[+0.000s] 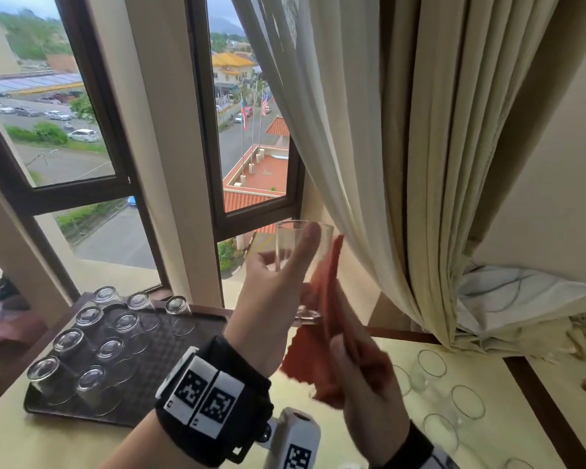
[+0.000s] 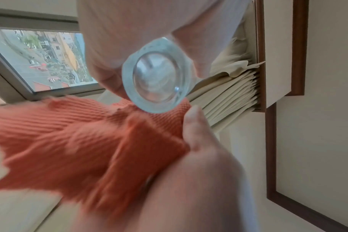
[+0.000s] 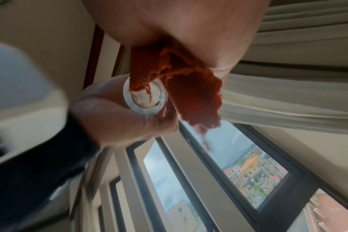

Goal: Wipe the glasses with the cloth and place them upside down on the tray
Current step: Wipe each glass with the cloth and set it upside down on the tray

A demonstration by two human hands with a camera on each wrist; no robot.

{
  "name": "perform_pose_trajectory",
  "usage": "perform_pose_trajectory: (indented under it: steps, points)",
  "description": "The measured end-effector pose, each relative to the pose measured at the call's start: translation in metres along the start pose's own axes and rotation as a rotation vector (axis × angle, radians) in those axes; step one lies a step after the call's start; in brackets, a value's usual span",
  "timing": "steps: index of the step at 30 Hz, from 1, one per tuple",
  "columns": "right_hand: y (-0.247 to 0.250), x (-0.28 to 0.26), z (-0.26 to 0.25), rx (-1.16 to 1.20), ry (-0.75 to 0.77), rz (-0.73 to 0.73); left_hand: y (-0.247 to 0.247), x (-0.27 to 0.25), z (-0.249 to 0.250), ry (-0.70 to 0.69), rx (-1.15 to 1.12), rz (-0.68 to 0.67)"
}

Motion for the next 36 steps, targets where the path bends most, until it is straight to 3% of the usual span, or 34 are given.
perform_pose_trajectory:
  steps: [4,8,13,16,19,23,25,29,32,36]
  points:
    - [0.017,0.033,-0.031,0.126,0.04,0.165,-0.015,-0.004,-0.006,-0.012,-0.013,-0.027]
    - [0.008,0.03,-0.044,0.067,0.131,0.076,-0.02,-0.002,-0.013,0.06,-0.055,-0.008]
    - [-0.004,-0.006,-0.013,-0.096,0.087,-0.064,0.001,0.013,-0.011,0.045,-0.019,0.081]
    - [0.002,0.002,0.003,-0.037,-0.013,-0.009,0.009,0.014,-0.014,0.037,-0.032,0.1]
    - [0.011,0.028,-0.006,0.085,-0.035,0.106,-0.004,0.008,-0.02,0.067,-0.028,0.02]
    - [0.007,0.04,-0.032,0.169,0.015,0.072,-0.009,0.005,-0.024,0.054,-0.033,0.038]
    - [-0.001,0.028,-0.033,0.068,0.071,0.024,-0.005,0.007,-0.02,0.063,-0.051,0.064]
    - [-0.003,0.0,-0.004,-0.035,0.037,-0.05,0.006,0.012,-0.011,0.061,-0.093,0.06]
    - [0.001,0.008,0.002,0.028,-0.033,0.002,0.005,0.008,-0.009,0.044,-0.087,0.054]
    - [0.005,0.034,-0.024,0.045,0.084,0.042,-0.008,0.001,-0.013,0.046,-0.065,0.018]
Point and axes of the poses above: each hand's wrist, its own x-axis towards the middle knuckle, its own y-axis out of the back of the hand, z = x × y, the point moved 7 cm from there along x, towards the middle knuckle, and after that the axes turned 2 degrees about x, right-handed, at the moved point
